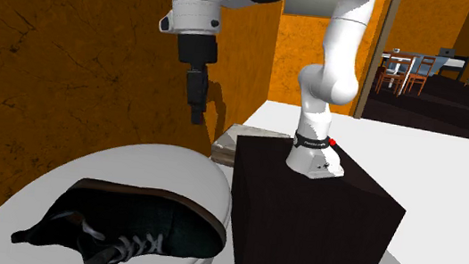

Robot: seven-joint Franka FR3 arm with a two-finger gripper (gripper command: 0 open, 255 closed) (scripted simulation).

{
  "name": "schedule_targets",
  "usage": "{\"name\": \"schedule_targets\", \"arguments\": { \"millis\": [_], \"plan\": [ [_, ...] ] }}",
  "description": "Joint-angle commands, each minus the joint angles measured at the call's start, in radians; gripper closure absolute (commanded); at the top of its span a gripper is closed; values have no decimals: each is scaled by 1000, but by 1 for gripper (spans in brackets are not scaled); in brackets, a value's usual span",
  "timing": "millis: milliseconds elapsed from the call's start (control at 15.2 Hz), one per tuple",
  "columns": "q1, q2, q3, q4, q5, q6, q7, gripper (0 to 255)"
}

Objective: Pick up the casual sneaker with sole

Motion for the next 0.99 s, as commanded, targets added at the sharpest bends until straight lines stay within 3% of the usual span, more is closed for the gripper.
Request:
{"name": "schedule_targets", "arguments": {
  "millis": [0,396,792,924],
  "plan": [
    [10,67,27,46,-32,23,46,0],
    [71,300,79,237,-174,52,203,0],
    [185,543,76,485,-321,22,333,0],
    [189,550,72,480,-323,33,335,0]
  ]
}}
